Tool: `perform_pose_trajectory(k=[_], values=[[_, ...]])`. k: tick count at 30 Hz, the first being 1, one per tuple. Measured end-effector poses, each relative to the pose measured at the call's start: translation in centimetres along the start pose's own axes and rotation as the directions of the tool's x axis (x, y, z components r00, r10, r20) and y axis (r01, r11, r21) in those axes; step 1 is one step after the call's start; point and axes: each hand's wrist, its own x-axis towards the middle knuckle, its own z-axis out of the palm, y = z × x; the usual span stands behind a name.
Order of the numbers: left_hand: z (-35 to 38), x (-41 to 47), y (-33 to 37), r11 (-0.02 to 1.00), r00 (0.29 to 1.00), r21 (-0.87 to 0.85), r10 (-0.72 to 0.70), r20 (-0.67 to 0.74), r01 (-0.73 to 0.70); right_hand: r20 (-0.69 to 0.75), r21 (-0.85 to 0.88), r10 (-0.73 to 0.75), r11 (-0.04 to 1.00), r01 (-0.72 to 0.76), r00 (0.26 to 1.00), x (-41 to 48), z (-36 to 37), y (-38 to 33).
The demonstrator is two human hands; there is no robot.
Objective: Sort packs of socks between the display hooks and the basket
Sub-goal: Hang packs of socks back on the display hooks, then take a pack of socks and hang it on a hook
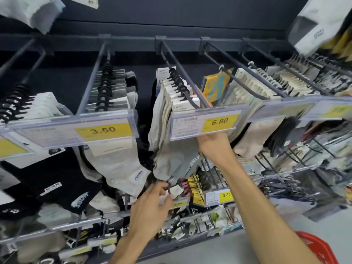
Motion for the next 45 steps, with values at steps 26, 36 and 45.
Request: perform_pose_trajectory(k=[26,36,45], values=[[39.0,-20.8,23.2,0.959,0.307,-0.031,0.121,0.944,-0.281,-0.342,0.002,0.928,0.155,-0.988,0.145,-64.4,-26.3,22.2],[49.6,-19.6,29.5,0.882,0.203,0.156,-0.071,0.977,-0.444,-0.292,0.248,0.955,0.015,-0.969,-0.060,-68.6,-32.7,26.7],[66.6,-14.2,40.0,0.906,0.194,0.189,-0.122,0.974,-0.379,-0.145,0.221,0.989,0.011,-0.975,-0.022,-63.5,-45.6,38.1]])
